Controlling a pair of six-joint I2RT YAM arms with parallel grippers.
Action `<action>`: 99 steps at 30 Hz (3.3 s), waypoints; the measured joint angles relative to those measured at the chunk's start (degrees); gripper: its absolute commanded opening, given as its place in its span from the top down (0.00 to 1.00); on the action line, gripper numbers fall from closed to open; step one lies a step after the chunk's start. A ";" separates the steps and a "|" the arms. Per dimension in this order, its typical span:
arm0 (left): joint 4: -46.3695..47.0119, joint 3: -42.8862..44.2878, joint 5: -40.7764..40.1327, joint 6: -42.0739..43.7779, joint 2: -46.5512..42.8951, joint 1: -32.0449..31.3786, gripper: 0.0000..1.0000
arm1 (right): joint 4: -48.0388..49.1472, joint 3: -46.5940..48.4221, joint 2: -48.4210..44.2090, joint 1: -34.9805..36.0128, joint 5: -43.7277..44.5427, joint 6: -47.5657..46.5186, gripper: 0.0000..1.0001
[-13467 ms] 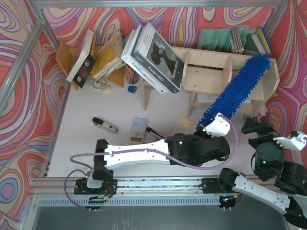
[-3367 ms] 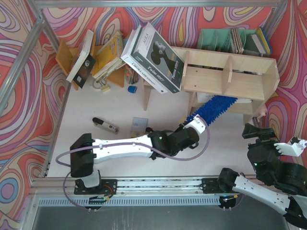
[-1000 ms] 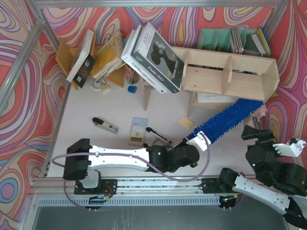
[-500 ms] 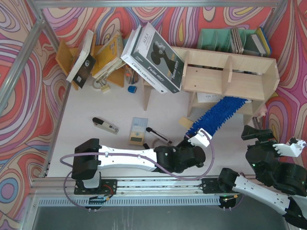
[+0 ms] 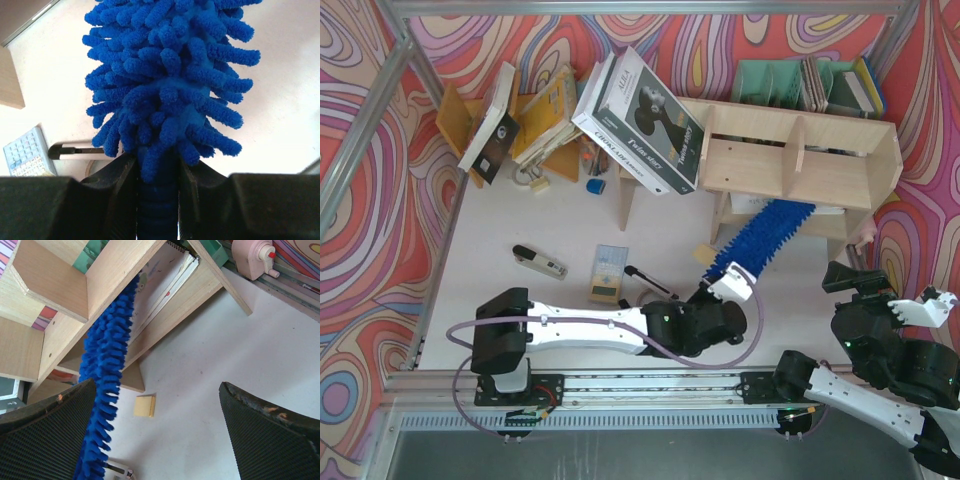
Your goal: Dust the bookshelf with a duster
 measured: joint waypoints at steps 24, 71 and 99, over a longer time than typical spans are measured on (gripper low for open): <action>-9.79 -7.87 -14.69 -10.10 -7.82 -3.56 1.00 | 0.00 0.00 0.00 0.00 0.00 0.00 0.01; -12.37 -4.72 -2.93 -8.24 0.33 -5.64 1.00 | 0.00 -0.09 0.00 0.00 0.00 0.00 0.01; -4.79 -5.05 -3.02 0.76 0.17 2.32 1.00 | 0.00 -0.09 -0.70 0.00 -0.02 0.00 0.01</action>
